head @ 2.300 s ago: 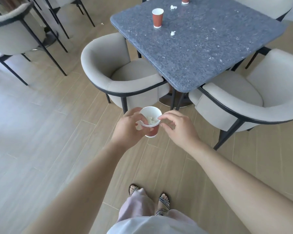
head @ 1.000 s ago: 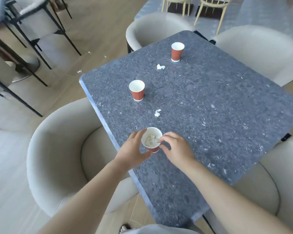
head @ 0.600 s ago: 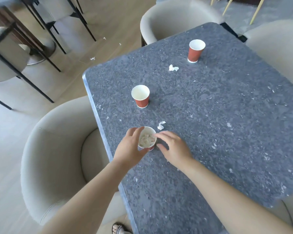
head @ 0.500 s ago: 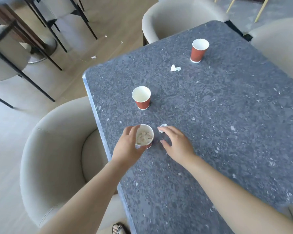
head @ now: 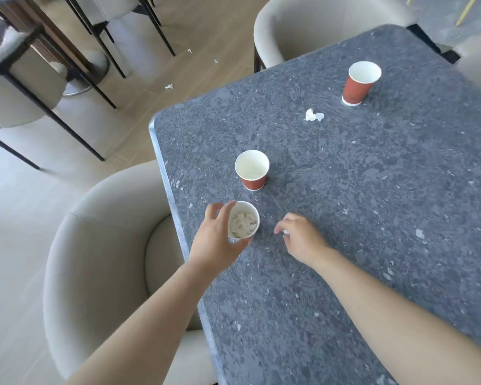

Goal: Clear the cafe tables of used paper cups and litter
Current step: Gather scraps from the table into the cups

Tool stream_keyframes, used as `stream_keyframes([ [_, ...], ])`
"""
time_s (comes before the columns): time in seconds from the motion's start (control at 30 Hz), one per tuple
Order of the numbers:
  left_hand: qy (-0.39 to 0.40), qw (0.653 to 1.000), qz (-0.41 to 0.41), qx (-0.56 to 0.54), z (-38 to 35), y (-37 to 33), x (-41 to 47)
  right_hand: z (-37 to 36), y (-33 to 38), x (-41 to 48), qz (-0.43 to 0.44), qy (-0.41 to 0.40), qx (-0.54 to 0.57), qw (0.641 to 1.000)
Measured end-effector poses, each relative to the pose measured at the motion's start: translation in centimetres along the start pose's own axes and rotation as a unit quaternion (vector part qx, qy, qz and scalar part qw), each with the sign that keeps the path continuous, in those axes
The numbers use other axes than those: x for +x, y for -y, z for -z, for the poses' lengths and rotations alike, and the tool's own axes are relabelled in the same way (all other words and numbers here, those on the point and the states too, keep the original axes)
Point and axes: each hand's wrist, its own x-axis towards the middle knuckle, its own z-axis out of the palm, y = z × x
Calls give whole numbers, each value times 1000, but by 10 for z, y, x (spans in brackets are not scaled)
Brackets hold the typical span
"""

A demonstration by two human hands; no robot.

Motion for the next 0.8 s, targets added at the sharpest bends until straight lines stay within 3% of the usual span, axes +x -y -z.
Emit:
stream_keyframes([
  [0.2,9,1000,-10,-6,6,2,8,42,45,22,106,-196,100,970],
  [0.3,12,1000,-11,-3,7,1,3,60,67,40,137,-237,120,954],
  [0.5,0,1000,-20,-10,10,0,-16,63,64,62,112,-178,70,975],
  [0.7,8,1000,6,3,17,5,-37,49,62,64,153,-90,-147,973],
  [0.8,-4,1000,18,8,23,8,-48,49,72,67,143,-91,-169,971],
])
